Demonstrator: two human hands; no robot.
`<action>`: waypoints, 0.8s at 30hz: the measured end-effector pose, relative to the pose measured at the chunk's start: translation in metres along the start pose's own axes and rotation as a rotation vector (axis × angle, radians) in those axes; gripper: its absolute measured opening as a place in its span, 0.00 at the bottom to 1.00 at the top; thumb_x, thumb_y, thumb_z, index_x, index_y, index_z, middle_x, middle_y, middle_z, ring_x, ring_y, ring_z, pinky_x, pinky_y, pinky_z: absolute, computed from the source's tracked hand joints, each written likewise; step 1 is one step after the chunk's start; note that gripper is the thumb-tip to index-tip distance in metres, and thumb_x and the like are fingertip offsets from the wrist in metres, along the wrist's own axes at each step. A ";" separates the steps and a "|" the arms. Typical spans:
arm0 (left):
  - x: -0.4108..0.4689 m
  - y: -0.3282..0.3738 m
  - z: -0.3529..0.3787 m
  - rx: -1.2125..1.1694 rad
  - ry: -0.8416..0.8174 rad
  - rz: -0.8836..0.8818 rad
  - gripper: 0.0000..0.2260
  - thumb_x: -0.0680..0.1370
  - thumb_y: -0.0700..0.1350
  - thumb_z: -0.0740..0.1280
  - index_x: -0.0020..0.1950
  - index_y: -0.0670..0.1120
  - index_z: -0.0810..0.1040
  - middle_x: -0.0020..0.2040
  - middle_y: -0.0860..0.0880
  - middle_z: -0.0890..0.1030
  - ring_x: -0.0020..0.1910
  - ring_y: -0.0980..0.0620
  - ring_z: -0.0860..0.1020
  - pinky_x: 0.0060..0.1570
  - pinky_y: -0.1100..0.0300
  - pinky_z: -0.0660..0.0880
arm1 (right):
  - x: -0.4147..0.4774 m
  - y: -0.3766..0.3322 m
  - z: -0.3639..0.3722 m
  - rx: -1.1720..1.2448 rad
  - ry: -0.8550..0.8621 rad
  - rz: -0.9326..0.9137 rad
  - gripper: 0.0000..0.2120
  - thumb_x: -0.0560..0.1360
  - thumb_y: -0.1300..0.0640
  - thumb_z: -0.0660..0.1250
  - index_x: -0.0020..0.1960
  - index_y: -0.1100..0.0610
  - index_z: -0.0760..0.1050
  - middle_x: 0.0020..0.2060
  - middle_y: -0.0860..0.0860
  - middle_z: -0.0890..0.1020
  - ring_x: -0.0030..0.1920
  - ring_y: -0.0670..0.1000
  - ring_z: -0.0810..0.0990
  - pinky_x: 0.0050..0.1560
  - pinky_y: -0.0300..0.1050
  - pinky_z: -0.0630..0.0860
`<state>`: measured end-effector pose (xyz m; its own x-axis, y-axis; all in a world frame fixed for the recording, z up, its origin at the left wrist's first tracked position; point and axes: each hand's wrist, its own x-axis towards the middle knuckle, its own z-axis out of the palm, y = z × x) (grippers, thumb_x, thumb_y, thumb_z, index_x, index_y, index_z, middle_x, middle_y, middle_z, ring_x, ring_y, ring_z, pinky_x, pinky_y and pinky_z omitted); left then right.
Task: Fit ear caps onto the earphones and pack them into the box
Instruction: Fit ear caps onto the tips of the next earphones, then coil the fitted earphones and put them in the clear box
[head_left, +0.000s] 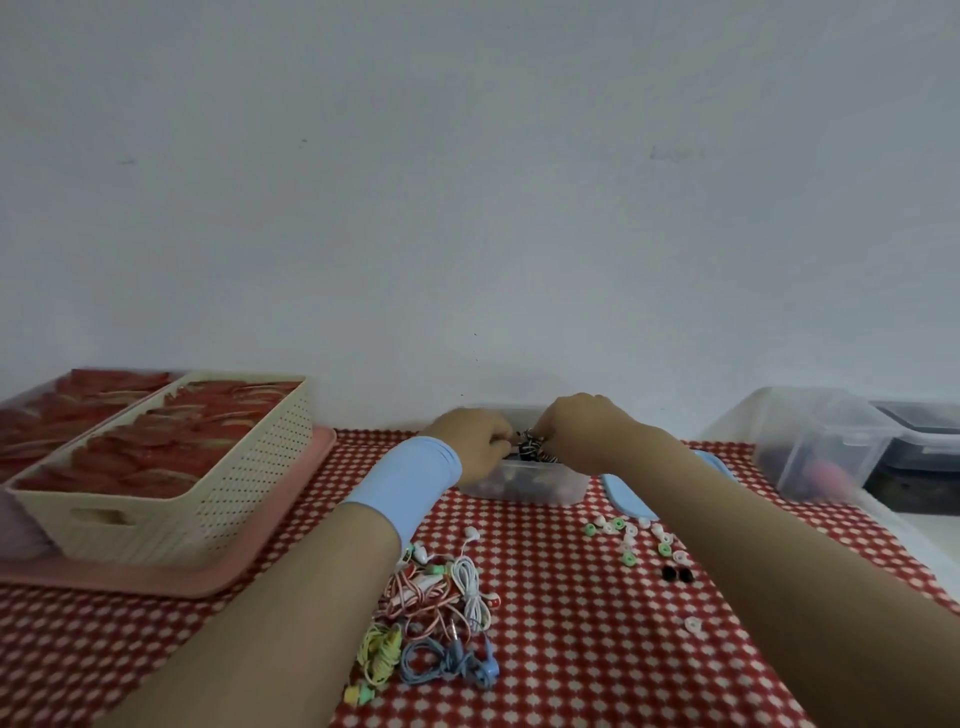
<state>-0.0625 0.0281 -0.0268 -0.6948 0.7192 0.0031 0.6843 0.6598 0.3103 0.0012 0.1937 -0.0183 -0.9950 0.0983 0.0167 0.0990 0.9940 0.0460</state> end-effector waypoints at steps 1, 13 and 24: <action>-0.004 0.000 -0.003 -0.036 0.024 -0.006 0.14 0.82 0.46 0.59 0.65 0.52 0.78 0.64 0.51 0.79 0.60 0.49 0.76 0.62 0.55 0.72 | -0.004 0.000 -0.002 -0.007 -0.005 0.001 0.15 0.82 0.57 0.60 0.63 0.47 0.81 0.38 0.42 0.76 0.41 0.48 0.73 0.47 0.42 0.66; -0.092 -0.013 -0.022 -0.032 -0.023 -0.063 0.09 0.79 0.44 0.63 0.54 0.50 0.83 0.55 0.50 0.82 0.53 0.49 0.78 0.54 0.60 0.73 | -0.055 -0.092 -0.011 0.155 -0.249 -0.111 0.10 0.76 0.55 0.64 0.42 0.53 0.84 0.41 0.50 0.86 0.42 0.50 0.83 0.43 0.45 0.79; -0.126 -0.011 -0.002 -0.148 -0.061 -0.120 0.10 0.79 0.46 0.66 0.59 0.52 0.78 0.58 0.52 0.81 0.55 0.51 0.79 0.58 0.54 0.76 | -0.080 -0.085 0.015 0.637 -0.140 -0.062 0.11 0.78 0.54 0.70 0.59 0.55 0.84 0.40 0.49 0.85 0.40 0.46 0.82 0.45 0.39 0.77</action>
<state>0.0171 -0.0697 -0.0282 -0.7516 0.6523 -0.0981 0.5546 0.7055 0.4412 0.0723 0.1024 -0.0381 -0.9951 0.0028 -0.0993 0.0581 0.8273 -0.5587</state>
